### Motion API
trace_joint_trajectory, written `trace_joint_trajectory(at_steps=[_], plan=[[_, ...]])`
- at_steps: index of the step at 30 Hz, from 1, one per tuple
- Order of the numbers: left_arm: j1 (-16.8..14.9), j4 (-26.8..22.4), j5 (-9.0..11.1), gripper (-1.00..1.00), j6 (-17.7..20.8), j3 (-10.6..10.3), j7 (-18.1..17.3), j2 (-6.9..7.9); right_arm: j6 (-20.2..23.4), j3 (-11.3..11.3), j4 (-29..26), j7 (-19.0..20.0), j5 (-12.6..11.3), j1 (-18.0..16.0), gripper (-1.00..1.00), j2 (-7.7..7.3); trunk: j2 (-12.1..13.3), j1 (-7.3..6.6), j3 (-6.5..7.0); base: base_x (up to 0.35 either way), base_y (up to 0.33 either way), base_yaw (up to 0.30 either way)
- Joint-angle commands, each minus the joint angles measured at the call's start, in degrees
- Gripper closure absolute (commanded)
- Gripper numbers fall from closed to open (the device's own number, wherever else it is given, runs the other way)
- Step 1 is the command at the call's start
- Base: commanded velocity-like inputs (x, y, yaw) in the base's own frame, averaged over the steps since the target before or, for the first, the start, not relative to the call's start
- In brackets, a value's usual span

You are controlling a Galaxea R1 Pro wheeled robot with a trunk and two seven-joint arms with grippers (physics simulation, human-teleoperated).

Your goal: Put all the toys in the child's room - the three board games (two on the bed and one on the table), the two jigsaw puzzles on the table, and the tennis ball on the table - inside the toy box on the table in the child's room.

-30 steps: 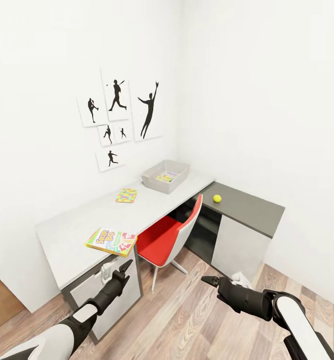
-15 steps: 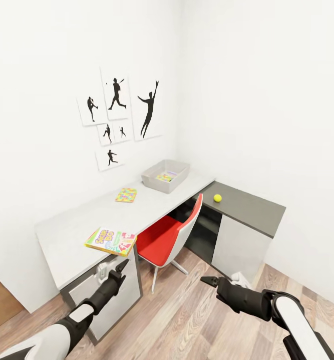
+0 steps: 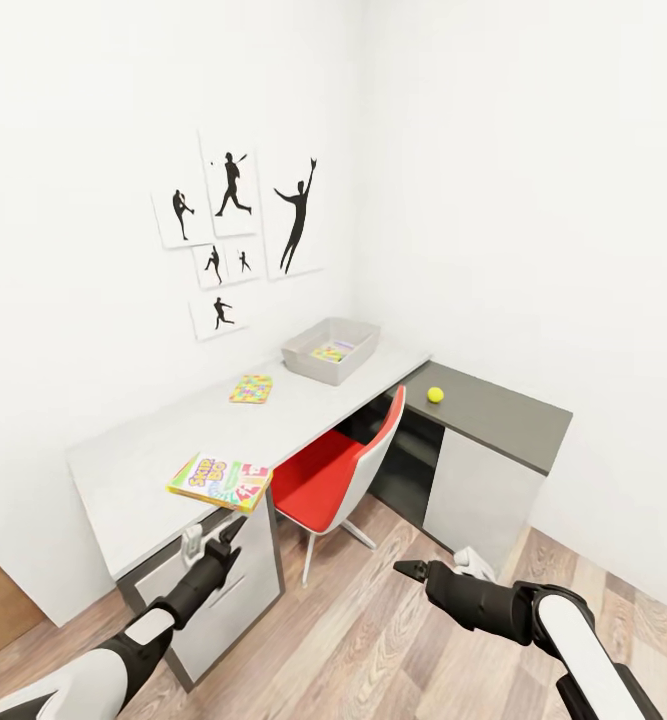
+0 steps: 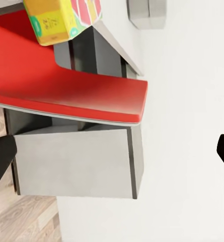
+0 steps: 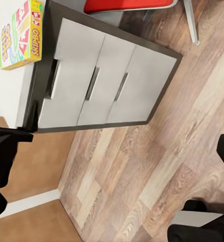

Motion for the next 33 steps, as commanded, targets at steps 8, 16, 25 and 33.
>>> trace_joint_trajectory(at_steps=[8,16,25,33], plan=[[-0.1,0.0,-0.3,-1.00,0.6,0.4,-3.0,0.05,0.0,0.1,0.0,-0.6,-0.5,-0.1,-1.00,-0.01,-3.3,1.78,-1.54,0.000,0.000,0.000],[-0.1,0.0,-0.3,-1.00,0.3,0.4,-3.1,0.02,0.0,0.1,0.0,-0.7,-0.5,-0.1,-1.00,0.05,-6.5,3.54,-2.97,0.000,0.000,0.000],[-0.1,0.0,-0.2,-1.00,0.1,0.4,-2.9,-0.06,0.1,0.1,0.0,-0.6,-0.6,-0.1,-1.00,0.04,-10.1,5.52,-4.59,0.000,0.000,0.000],[-0.1,0.0,-0.2,-1.00,0.1,0.4,-2.9,-0.03,0.1,0.1,0.0,-0.6,-0.6,-0.1,-1.00,0.05,-13.3,7.27,-6.03,0.000,0.000,0.000]])
